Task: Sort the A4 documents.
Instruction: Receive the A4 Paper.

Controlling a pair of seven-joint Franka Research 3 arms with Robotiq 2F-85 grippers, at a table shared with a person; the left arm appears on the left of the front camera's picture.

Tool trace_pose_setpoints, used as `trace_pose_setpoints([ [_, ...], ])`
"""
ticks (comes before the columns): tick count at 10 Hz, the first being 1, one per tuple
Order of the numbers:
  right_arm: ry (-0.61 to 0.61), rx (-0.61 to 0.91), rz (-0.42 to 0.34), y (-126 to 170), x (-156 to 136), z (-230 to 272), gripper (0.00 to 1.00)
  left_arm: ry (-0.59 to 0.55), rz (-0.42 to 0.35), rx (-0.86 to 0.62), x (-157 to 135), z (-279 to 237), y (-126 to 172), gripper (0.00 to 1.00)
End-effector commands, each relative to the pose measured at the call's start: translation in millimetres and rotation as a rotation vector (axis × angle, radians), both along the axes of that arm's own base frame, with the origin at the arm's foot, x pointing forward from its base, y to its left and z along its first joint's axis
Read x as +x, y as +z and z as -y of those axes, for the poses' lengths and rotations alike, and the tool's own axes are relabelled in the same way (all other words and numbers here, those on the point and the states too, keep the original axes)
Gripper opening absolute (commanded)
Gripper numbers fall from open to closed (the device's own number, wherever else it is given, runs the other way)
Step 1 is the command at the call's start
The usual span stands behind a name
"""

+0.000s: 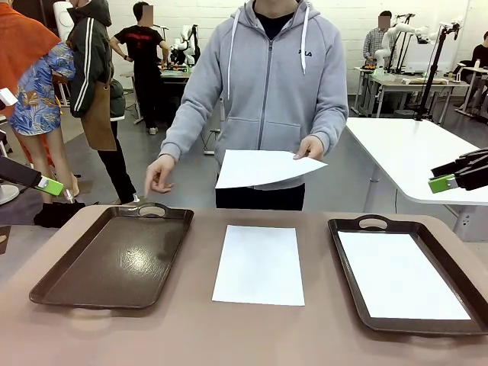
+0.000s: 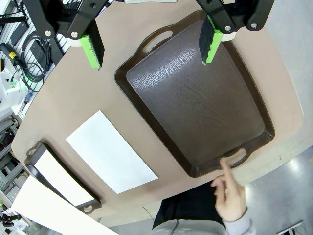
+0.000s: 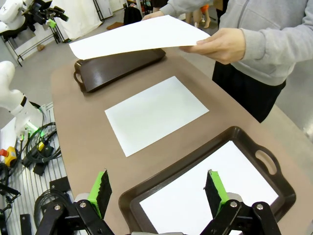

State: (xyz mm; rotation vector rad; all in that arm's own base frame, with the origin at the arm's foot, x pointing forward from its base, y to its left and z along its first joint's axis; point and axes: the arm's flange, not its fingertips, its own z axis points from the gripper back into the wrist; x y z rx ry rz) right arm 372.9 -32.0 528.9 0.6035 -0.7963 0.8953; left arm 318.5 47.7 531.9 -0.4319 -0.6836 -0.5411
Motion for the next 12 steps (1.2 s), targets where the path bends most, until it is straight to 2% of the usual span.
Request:
trace_pose_setpoints([
  [1,-0.002,0.002,0.0,-0.2,-0.1,0.9,1.0,-0.012,0.009,-0.009,1.3,-1.0,-1.6,1.0],
  [12,-0.002,0.002,0.0,-0.2,-0.1,0.9,1.0,-0.012,0.009,-0.009,1.3,-1.0,-1.6,1.0],
])
